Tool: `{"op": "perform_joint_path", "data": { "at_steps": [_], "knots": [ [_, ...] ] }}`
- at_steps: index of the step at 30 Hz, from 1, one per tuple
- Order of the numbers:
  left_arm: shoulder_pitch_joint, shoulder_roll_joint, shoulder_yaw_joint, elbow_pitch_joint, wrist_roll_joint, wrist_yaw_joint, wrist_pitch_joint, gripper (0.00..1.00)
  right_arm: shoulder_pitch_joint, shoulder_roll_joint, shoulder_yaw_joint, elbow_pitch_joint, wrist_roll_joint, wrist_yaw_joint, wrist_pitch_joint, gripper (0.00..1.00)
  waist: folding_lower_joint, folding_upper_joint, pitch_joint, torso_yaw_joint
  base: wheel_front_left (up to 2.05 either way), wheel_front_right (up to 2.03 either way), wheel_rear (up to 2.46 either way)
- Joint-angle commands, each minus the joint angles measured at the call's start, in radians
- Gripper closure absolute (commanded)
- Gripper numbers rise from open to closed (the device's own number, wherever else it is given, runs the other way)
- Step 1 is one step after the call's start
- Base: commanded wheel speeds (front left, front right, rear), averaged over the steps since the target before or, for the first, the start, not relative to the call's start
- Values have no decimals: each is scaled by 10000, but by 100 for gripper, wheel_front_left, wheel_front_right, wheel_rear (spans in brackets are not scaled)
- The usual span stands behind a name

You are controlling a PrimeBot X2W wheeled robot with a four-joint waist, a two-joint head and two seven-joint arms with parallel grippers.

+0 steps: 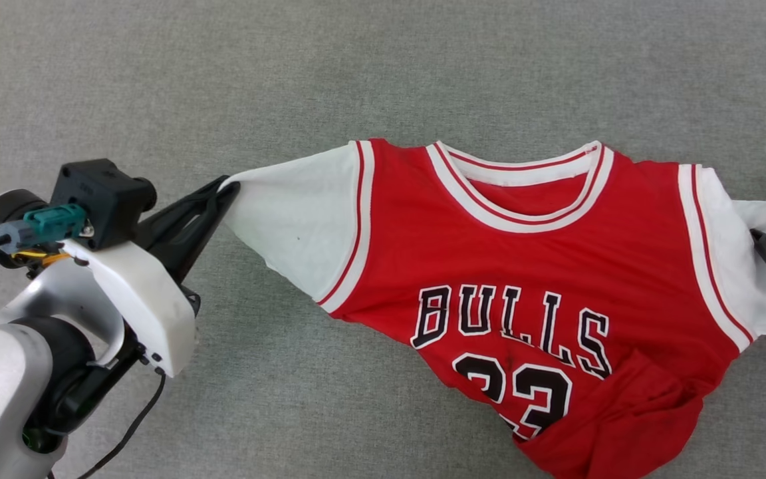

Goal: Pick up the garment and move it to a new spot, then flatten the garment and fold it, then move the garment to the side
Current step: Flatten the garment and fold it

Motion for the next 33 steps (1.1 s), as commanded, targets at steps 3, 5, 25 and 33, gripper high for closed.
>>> {"op": "perform_joint_path", "data": {
  "at_steps": [3, 5, 25, 33],
  "knots": [
    [41, -73, -17, -66, -26, 63, -47, 100, 185, 80, 571, 655, -20, -5, -219, 0, 0, 0, 58, 77, 0, 0, 0],
    [82, -87, -38, -3, -16, 64, -69, 100, 218, 82, 732, 888, 10, -5, -409, 67, 0, 0, 28, 85, 0, 0, 0],
    [974, 467, 1298, 248, -130, 828, -1309, 100, -1337, -331, -94, 122, 513, -10, -3073, 100, 0, 0, -2293, -1039, 0, 0, 0],
    [1090, 932, 2719, -334, 116, 1520, -2310, 100, -1835, -590, -464, -1446, 894, -9, -3399, 100, 0, 0, -2940, -1589, 0, 0, 0]
  ]
}}
